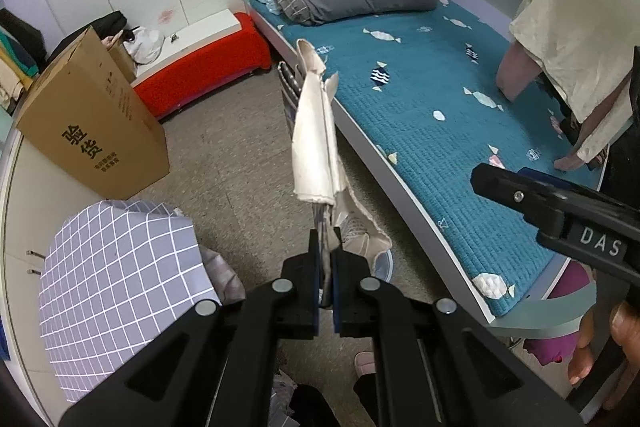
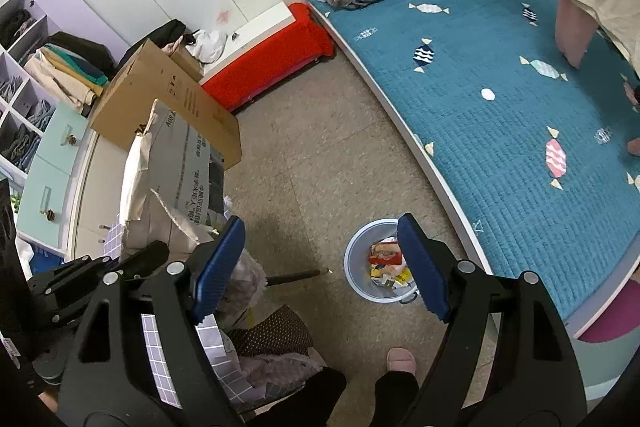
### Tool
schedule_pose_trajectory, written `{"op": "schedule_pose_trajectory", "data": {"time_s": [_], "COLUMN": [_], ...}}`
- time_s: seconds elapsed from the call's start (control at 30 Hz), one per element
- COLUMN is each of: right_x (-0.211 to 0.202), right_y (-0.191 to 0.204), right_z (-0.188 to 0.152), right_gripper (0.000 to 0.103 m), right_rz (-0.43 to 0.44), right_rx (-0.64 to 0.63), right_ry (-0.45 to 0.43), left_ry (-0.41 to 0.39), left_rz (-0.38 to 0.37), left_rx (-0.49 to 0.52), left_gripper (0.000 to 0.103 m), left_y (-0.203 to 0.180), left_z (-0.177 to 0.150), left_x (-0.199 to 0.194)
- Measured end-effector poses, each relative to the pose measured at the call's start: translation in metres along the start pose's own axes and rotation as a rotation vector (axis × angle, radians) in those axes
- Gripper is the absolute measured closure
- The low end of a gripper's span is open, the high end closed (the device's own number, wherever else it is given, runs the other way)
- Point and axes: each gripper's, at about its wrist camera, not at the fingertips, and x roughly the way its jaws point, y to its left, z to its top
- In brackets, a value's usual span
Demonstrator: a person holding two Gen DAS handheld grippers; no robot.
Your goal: Collect trash
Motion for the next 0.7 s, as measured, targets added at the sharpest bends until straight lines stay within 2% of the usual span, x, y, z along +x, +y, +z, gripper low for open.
{"op": "schedule_pose_trajectory", "data": {"time_s": [0.63,0.7], "right_x": [-0.024,-0.023], "right_y": [-0.018,-0.021], "right_z": [0.005,0.006], "right_gripper": [0.025,0.025], "right_rz": [-0.01,-0.004], "right_rx": [0.021,0.035], "right_ry": [-0.065,-0.063], "left_ry": [0.011,0.007], "left_rz": [-0.017,-0.015], "left_rx": [0.033,0.031], "left_gripper": [0.098,0.095], "left_y": [-0.025,-0.027], "left_z": [0.015,0.018], "left_x": [0.013,0.014]}}
